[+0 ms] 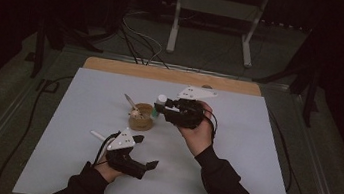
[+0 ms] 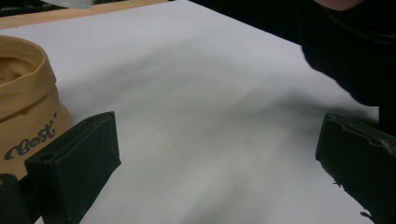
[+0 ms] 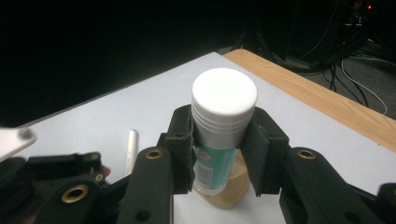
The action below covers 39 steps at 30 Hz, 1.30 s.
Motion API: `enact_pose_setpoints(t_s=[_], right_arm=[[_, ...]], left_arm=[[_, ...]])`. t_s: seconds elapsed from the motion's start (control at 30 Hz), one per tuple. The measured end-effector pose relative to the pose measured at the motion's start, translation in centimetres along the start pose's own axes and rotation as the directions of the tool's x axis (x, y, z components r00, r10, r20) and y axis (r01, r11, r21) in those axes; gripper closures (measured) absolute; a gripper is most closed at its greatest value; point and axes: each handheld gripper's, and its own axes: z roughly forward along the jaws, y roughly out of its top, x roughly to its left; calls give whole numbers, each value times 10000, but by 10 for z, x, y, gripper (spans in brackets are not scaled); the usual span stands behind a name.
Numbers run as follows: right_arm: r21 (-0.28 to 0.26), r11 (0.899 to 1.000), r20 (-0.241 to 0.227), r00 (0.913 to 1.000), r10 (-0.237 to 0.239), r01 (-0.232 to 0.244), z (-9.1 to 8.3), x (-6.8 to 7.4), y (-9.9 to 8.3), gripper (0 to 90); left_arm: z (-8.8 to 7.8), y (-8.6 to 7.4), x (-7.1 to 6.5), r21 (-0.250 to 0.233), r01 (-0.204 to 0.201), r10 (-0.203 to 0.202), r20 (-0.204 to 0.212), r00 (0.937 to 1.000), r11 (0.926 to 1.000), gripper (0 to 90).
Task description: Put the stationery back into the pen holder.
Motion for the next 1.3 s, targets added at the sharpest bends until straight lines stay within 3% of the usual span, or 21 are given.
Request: enact_pose_setpoints(t_s=[0.37,0.83,1.3], right_arm=[[281,9994,60,9998,213,-215,27,-7,11,655],[785,9956,165,9986,504,-515,53,-16,10,655],[1449,9886,295,9989,365,-404,74,-17,5,654]], left_arm=[[-1,0,1,-46,60,-60,23,10000,10000,3],[0,-2,1,-18,48,-48,100,9999,10000,3],[-1,-1,2,-82,35,-34,57,10000,10000,3]])
